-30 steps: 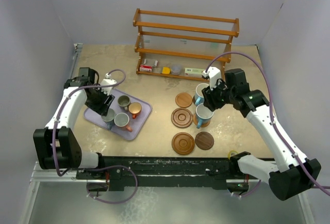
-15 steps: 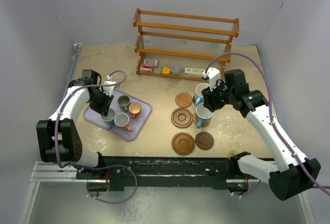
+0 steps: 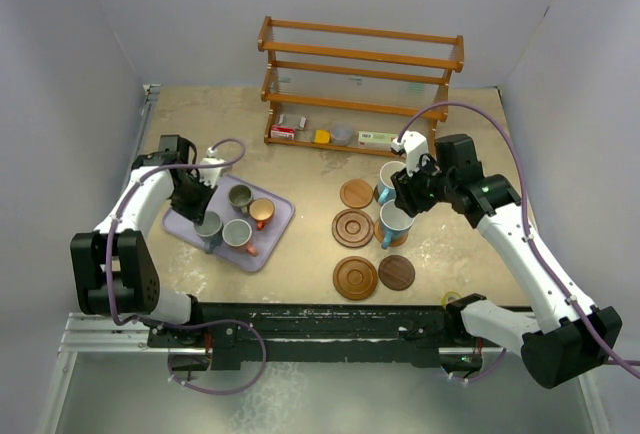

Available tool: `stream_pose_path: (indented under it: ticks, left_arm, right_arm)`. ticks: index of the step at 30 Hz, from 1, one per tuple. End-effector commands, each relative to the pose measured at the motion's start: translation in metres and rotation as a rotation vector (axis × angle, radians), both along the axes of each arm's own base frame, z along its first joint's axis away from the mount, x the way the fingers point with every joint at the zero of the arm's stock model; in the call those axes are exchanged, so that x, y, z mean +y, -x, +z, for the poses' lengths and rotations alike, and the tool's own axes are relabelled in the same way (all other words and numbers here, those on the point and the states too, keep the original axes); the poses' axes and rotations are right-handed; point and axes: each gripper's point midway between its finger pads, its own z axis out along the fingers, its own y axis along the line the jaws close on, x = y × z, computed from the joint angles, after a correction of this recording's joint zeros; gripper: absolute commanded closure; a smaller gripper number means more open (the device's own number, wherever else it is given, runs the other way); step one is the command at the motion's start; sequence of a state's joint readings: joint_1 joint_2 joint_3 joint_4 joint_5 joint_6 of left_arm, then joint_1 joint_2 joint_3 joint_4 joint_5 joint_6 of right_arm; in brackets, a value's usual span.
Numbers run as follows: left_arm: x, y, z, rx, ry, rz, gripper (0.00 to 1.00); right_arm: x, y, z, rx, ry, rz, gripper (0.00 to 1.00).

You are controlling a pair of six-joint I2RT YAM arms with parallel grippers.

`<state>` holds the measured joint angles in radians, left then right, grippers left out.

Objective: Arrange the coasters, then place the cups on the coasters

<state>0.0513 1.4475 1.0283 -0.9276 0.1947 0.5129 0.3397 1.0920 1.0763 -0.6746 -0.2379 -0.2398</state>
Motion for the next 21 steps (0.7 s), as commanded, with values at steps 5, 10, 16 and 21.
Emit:
stream_pose_path:
  ticks: [5,10,16,21]
  left_arm:
    - [0.019,-0.023,0.058,-0.143,-0.11,-0.043,0.97]
    - [0.023,-0.037,0.088,-0.21,-0.135,-0.046,0.97]
    - [0.021,-0.05,0.121,-0.283,-0.147,-0.057,0.97]
    - [0.013,-0.058,0.141,-0.334,-0.159,-0.074,0.97]
  right_arm:
    - [0.001,-0.002,0.006,-0.032,-0.011,0.011,0.48]
    - [0.0,-0.001,0.007,-0.037,-0.015,0.011,0.47]
    - [-0.001,-0.001,0.008,-0.043,-0.017,0.007,0.46]
    - [-0.004,-0.001,0.009,-0.054,-0.013,-0.003,0.41]
